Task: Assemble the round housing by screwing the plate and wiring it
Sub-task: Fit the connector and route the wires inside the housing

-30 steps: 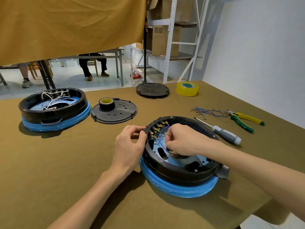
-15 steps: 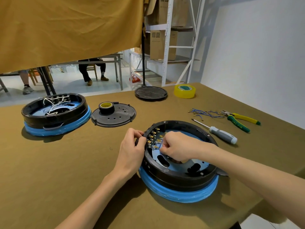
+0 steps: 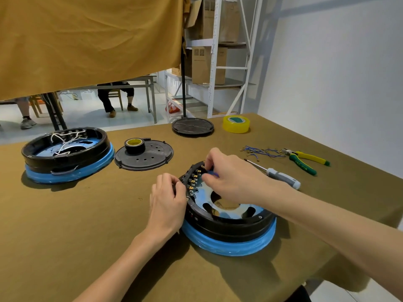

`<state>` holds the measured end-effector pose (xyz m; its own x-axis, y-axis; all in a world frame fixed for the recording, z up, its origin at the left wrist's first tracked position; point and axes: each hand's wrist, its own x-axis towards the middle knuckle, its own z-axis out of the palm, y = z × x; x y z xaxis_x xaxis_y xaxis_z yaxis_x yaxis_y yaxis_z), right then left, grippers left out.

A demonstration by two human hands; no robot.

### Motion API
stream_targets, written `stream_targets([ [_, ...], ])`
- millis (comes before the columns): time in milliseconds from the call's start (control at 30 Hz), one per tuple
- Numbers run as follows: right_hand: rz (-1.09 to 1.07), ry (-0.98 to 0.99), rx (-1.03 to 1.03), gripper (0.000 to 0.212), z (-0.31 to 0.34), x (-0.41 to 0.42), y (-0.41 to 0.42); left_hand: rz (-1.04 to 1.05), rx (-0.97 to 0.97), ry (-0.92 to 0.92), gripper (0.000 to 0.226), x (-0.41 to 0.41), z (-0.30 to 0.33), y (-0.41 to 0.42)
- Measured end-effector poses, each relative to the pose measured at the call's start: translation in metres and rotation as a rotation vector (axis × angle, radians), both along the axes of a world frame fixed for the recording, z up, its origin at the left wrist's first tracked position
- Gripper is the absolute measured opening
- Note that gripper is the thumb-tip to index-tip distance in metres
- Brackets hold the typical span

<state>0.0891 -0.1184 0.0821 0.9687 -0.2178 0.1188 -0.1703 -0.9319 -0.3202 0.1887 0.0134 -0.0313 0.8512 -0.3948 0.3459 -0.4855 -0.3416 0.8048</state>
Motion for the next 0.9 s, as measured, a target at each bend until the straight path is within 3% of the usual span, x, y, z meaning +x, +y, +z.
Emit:
stream_targets([
  [100,0.015,-0.142,-0.179,0.014,-0.002,-0.008,0.004,-0.068,-0.084,0.023,0.021,0.0,-0.001,0.003],
  [267,0.173,-0.491,-0.122,0.03,0.01,-0.005,0.001,-0.101,-0.124,0.058,0.016,0.001,-0.002,0.003],
  [367,0.275,-0.632,-0.377,0.03,0.018,-0.001,-0.012,-0.114,-0.131,0.08,0.016,0.0,-0.003,0.004],
  [400,0.291,-0.611,-0.462,0.028,0.014,0.001,-0.016,-0.116,-0.136,0.083,0.016,0.0,-0.003,0.004],
  [467,0.251,-0.381,-0.513,0.028,-0.003,0.004,-0.021,-0.119,-0.143,0.082,0.015,0.001,-0.003,0.004],
  [533,0.168,-0.123,-0.357,0.031,-0.024,0.006,-0.026,-0.127,-0.146,0.082,0.014,0.002,-0.003,0.003],
  [600,0.106,0.01,-0.071,0.027,-0.037,0.006,-0.034,-0.134,-0.142,0.091,0.014,0.003,-0.003,0.003],
  [667,0.093,0.098,0.161,0.019,-0.043,0.005,-0.038,-0.147,-0.122,0.101,0.015,0.005,-0.005,0.003],
  [733,0.101,0.181,0.245,0.013,-0.042,0.005,-0.039,-0.177,-0.092,0.114,0.017,0.007,-0.006,0.005],
  [900,0.113,0.097,0.115,0.01,-0.036,0.004,-0.03,-0.191,-0.061,0.081,0.02,0.008,-0.007,0.005],
])
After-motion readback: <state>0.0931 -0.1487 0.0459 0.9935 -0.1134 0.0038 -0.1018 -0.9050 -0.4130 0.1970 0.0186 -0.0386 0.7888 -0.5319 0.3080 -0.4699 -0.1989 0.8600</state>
